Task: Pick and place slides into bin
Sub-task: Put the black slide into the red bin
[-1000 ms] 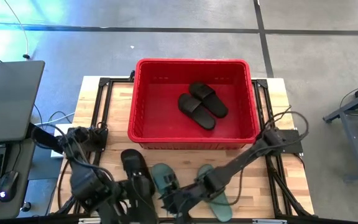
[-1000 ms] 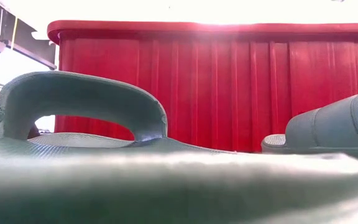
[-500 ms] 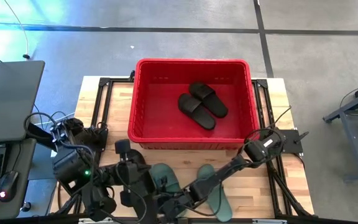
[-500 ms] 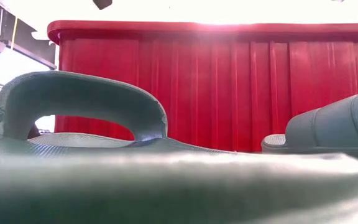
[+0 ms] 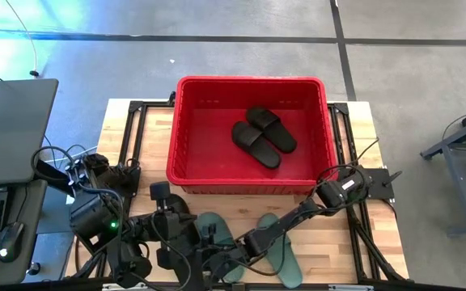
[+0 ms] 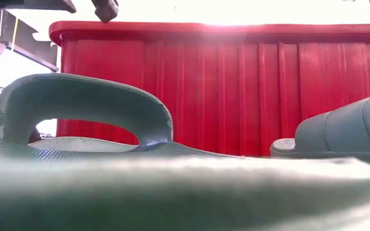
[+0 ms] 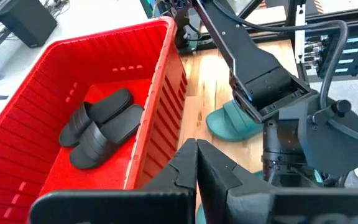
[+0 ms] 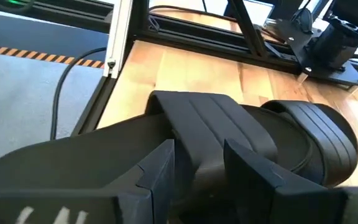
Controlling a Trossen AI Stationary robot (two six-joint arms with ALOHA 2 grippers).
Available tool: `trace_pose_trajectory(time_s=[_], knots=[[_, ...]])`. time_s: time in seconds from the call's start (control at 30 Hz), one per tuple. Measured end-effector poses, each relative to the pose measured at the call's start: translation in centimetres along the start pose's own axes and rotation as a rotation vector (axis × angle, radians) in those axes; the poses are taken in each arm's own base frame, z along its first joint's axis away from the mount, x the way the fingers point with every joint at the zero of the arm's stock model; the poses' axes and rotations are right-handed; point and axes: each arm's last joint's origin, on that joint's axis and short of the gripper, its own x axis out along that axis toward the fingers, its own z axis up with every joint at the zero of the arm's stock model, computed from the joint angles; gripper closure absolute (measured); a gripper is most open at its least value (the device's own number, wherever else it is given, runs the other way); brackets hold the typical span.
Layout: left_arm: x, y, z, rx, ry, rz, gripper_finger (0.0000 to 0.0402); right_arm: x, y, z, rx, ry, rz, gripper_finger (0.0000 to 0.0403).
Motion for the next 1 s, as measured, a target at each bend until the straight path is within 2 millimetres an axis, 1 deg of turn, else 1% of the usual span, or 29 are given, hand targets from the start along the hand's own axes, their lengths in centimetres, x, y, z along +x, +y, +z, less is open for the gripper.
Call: trace_pose_trajectory(time_s=[0.13,0.27,0.37,0.43,0.53,0.63,0.73,0.83,0.93,1.0], knots=[[0.0,0.0,0.0,0.017,0.0,0.0,0.0401,0.0,0.5,-0.2,-0.02,0.002,0.02,0.0274],[0.0,0.0,0.0,0.022,0.0,0.0,0.0401,0.7,0.6,-1.3,-0.136,0.024,-0.05,0.0274],[0.0,0.0,0.0,0.022,0.0,0.0,0.0401,1.1,0.6,-1.9,-0.126,0.032,-0.077,0.0274],[0.0,0.0,0.0,0.022,0.0,0.0,0.0401,1.4,0.3,-2.1,-0.111,0.034,-0.092,0.0274],[0.0,0.0,0.0,0.029,0.0,0.0,0.0401,1.6,-0.2,-2.1,-0.133,0.031,-0.164,0.0275],[0.0,0.0,0.0,0.041,0.001,0.0,0.0401,2.1,-1.3,-1.6,-0.146,-0.01,-0.227,0.0283],[0.0,0.0,0.0,0.042,0.001,0.0,0.0401,2.9,-2.8,-1.4,-0.107,-0.011,-0.183,0.0297],[0.0,0.0,0.0,0.042,0.001,0.0,0.0401,3.6,-4.2,-1.8,-0.036,0.026,-0.117,0.0326],[0.0,0.0,0.0,0.042,0.001,0.0,0.0401,3.8,-4.9,-1.8,-0.004,0.041,-0.057,0.0378],[0.0,0.0,0.0,0.042,0.001,0.0,0.0401,3.8,-4.9,-1.7,-0.017,0.042,-0.03,0.0392]])
